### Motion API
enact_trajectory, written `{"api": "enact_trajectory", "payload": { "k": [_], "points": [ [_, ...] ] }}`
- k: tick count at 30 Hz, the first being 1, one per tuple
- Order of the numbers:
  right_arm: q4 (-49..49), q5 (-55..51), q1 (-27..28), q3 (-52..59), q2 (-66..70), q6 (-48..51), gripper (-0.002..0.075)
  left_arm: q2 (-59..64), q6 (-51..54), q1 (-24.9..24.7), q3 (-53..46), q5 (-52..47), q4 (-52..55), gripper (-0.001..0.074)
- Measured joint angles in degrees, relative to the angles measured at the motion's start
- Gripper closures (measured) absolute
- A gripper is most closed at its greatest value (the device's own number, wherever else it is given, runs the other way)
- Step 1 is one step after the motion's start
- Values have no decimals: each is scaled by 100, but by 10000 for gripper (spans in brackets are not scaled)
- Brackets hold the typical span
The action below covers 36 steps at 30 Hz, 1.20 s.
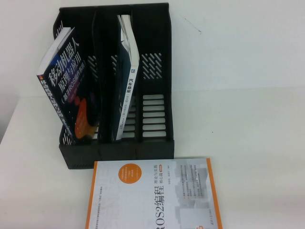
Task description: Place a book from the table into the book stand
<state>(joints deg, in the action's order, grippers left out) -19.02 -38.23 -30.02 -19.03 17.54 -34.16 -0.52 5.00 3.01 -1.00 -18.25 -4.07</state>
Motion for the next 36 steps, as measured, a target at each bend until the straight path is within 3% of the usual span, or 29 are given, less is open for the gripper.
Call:
{"api": "enact_trajectory", "payload": {
  "k": [6, 16, 20, 26, 36],
  "points": [
    [-302, 0, 170, 11, -257, -157, 726, 0, 0, 0, 0, 0, 11, 736],
    [-31, 1725, 2201, 1062, -1269, -200, 727, 0, 0, 0, 0, -3, 11, 737],
    [273, 2165, 2670, 1809, -1747, 507, 727, 0, 0, 0, 0, -3, 11, 737],
    [1060, 1961, 2780, 2043, -1816, 1471, 727, -10, 0, 0, 0, -13, 11, 737],
    [1160, 1939, 2780, 2043, -1816, 1944, 727, -10, 0, 0, 0, -24, 20, 737]
  ]
}}
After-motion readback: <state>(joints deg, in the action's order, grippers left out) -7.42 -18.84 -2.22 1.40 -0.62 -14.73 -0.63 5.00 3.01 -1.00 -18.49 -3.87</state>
